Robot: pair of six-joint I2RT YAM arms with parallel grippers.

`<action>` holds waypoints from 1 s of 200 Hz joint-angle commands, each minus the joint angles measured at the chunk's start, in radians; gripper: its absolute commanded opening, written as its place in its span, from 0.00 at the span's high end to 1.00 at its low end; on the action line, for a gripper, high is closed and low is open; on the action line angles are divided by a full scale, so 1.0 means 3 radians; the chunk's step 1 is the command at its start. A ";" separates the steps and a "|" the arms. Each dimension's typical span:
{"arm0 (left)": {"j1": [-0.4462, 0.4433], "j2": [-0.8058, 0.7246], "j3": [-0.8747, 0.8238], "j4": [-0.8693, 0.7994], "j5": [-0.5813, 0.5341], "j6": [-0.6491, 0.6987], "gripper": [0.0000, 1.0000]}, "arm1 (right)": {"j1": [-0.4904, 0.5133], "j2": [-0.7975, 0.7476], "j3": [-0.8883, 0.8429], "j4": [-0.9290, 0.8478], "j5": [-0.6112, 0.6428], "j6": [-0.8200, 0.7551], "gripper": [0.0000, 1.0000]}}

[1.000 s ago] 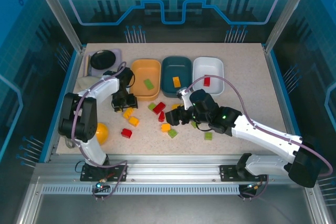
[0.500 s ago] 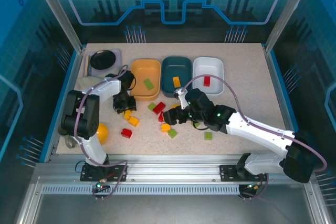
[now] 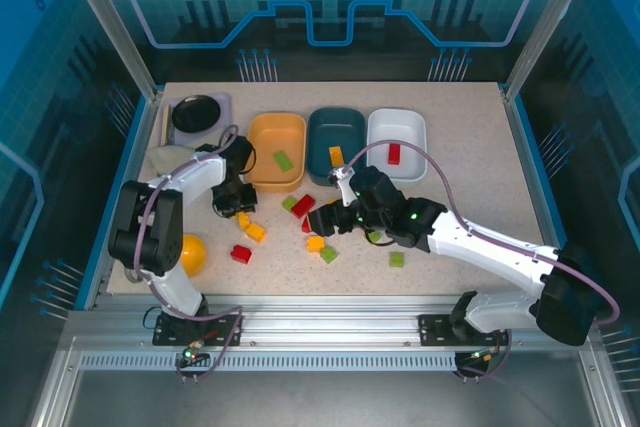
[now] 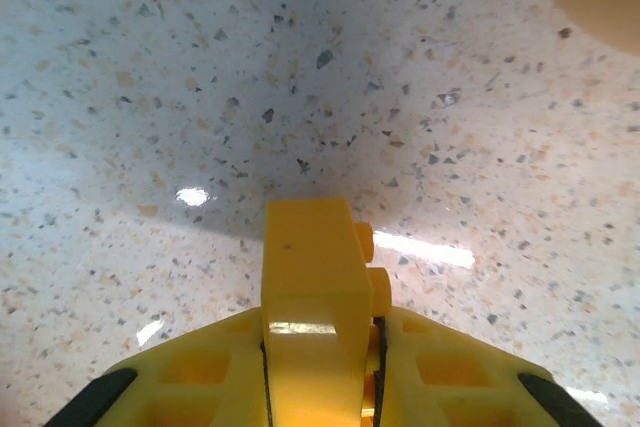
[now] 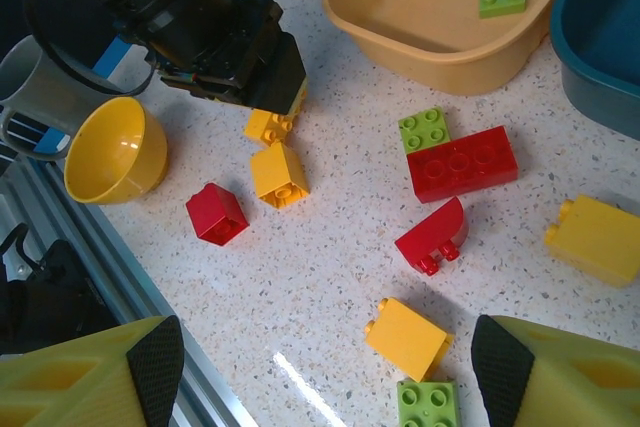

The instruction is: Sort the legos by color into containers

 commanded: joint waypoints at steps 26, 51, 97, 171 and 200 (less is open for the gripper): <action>0.0004 -0.0584 0.0382 -0.0543 -0.0180 -0.0173 0.77 | -0.0052 -0.0159 0.0243 -0.0201 0.0310 -0.0063 0.22; -0.0197 -0.0540 0.0924 -0.0622 0.0049 -0.0275 0.77 | -0.0318 -0.0275 0.0346 -0.0288 0.0506 0.0004 0.22; -0.0884 0.0513 0.2300 -0.0782 0.0098 -0.0450 0.77 | -0.0969 -0.0134 0.0584 -0.0571 0.0352 0.0105 0.21; -0.1098 0.2170 0.4134 -0.1207 -0.0028 -0.0482 0.76 | -0.1500 -0.0112 0.0647 -0.0870 0.0045 0.0299 0.19; -0.1098 0.2432 0.4249 -0.1208 -0.0001 -0.0500 0.76 | -0.1548 -0.0178 0.0560 -0.0902 -0.0004 0.0316 0.19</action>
